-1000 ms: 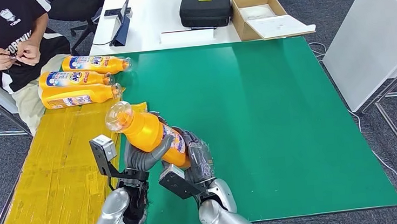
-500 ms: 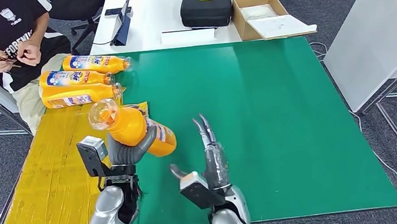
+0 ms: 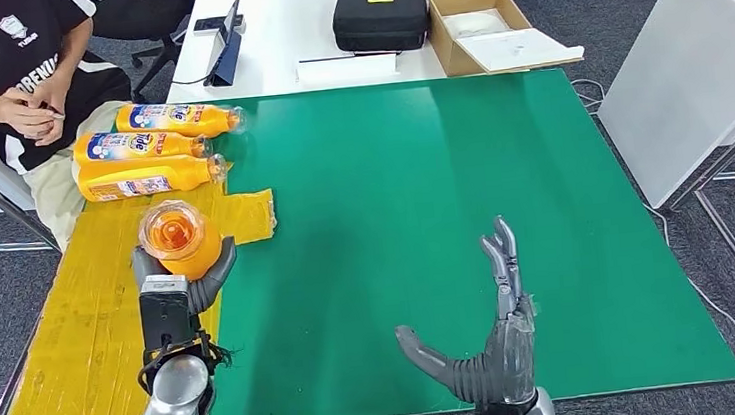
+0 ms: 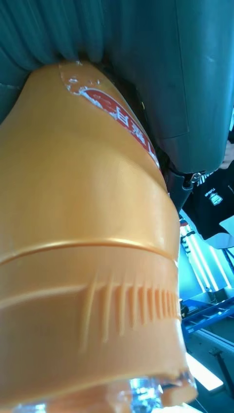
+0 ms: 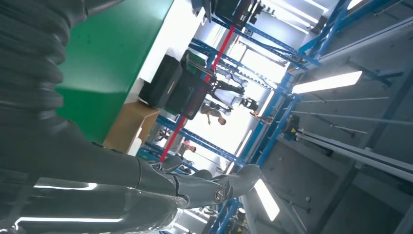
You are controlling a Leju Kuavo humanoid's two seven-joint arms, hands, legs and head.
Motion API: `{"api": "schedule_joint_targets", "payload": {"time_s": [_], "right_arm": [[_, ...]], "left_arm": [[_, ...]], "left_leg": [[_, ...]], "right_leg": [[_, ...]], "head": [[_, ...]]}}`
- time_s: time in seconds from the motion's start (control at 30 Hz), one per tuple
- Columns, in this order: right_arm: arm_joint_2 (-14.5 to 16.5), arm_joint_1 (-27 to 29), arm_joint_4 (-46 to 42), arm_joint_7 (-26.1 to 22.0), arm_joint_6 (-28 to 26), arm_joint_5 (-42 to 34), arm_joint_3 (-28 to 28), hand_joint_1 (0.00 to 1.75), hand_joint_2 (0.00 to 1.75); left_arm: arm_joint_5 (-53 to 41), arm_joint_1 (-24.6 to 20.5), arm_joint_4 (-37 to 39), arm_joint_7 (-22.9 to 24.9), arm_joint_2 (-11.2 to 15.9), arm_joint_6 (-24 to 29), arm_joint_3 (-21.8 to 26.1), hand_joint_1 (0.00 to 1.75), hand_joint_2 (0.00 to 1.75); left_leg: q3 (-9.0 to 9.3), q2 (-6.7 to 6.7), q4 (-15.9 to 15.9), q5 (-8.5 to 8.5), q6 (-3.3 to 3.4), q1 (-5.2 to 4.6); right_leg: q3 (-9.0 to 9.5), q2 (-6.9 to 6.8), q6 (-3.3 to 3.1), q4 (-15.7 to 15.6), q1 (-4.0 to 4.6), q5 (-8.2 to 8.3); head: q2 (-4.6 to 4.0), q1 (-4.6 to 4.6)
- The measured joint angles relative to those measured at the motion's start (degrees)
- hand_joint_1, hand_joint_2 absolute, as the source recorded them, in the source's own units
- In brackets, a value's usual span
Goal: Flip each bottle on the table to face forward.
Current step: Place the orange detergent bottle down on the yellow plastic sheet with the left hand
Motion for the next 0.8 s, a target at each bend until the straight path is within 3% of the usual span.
{"api": "schedule_joint_targets", "payload": {"time_s": [0.2, 0.27, 0.33, 0.47, 0.53, 0.6, 0.67, 0.7, 0.73, 0.8], "right_arm": [[-0.91, 0.40, -1.49, -0.04, -0.10, 0.00, 0.01, 0.00, 1.75], [-1.19, 0.68, -1.84, -0.20, -0.76, 0.14, 0.01, 0.00, 1.75], [-1.73, 1.48, -2.54, -0.48, -1.61, 0.37, 0.01, 0.00, 1.75], [-2.92, 3.72, -4.70, -0.85, -2.10, 0.60, -0.25, 0.00, 1.75], [-3.40, 4.46, -5.53, -0.88, -2.10, 0.34, -0.53, 0.00, 1.75], [-3.85, 4.92, -5.91, -0.93, -2.10, -0.42, -0.75, 0.00, 1.75], [-4.27, 5.07, -5.97, -1.09, -2.10, -1.35, -0.85, 0.00, 1.75], [-4.46, 5.07, -5.97, -1.22, -2.10, -1.74, -0.87, 0.00, 1.75], [-4.60, 5.06, -5.97, -1.40, -2.10, -1.99, -0.90, 0.00, 1.75], [-4.75, 5.01, -5.97, -1.73, -2.07, -2.34, -0.91, 0.00, 1.75]], "left_arm": [[-0.55, 0.14, -0.03, 0.10, 0.03, 0.49, 0.25, 1.75, 1.75], [-4.92, 0.23, -0.04, 0.89, 0.07, 3.39, 0.33, 1.75, 1.75], [-16.41, 0.41, -0.03, 2.40, 0.02, 7.83, 1.29, 1.75, 1.75], [-53.39, 0.56, -0.44, 6.23, -1.53, 11.05, 9.78, 1.75, 1.75], [-64.72, 0.65, -0.50, 14.36, -0.94, 11.14, 12.58, 1.75, 1.75], [-69.15, 0.36, 0.63, 30.37, 2.67, 11.19, 10.62, 1.75, 1.75], [-70.24, -1.15, 4.17, 48.28, 8.19, 11.19, 4.04, 1.75, 1.75], [-70.41, -2.25, 6.83, 54.97, 10.58, 11.14, -0.35, 1.75, 1.75], [-70.52, -3.30, 9.93, 59.21, 12.58, 11.10, -5.05, 1.75, 1.75], [-70.72, -4.80, 16.26, 62.15, 15.05, 11.06, -13.57, 1.75, 1.75]], "left_leg": [[0.00, 0.00, 0.00, 0.01, 0.00, 0.01], [-0.01, -0.01, 0.00, 0.01, 0.00, 0.01], [-0.02, -0.02, 0.00, 0.00, 0.00, 0.01], [-0.03, 0.03, 0.00, -0.02, -0.01, -0.01], [0.00, 0.13, -0.01, -0.04, -0.01, -0.01], [0.04, 0.20, 0.00, -0.05, -0.01, 0.00], [0.07, 0.18, 0.00, -0.03, -0.03, 0.02], [0.08, 0.06, -0.01, -0.01, -0.04, 0.04], [0.08, -0.05, -0.02, 0.03, -0.06, 0.07], [0.07, -0.13, -0.03, 0.07, -0.08, 0.12]], "right_leg": [[0.00, 0.00, 0.00, 0.01, 0.00, 0.00], [0.00, 0.00, 0.00, 0.01, 0.00, 0.00], [0.00, 0.00, 0.00, 0.00, 0.00, -0.01], [-0.02, 0.03, 0.00, 0.00, -0.01, -0.01], [-0.06, 0.12, 0.00, -0.01, -0.01, -0.01], [-0.18, 0.19, -0.02, -0.02, -0.03, 0.00], [-0.26, 0.18, -0.04, -0.04, -0.09, 0.00], [-0.23, 0.07, -0.06, -0.04, -0.11, -0.01], [-0.16, -0.03, -0.07, -0.03, -0.11, -0.03], [-0.02, -0.13, -0.08, 0.01, -0.08, -0.03]], "head": [[-0.01, -0.01], [-0.01, -0.01], [0.00, -0.01], [-0.01, 0.01], [-0.01, 0.01], [-0.01, 0.01], [-0.01, -0.04], [-0.01, -0.05], [-0.01, -0.04], [-0.01, 0.02]]}}
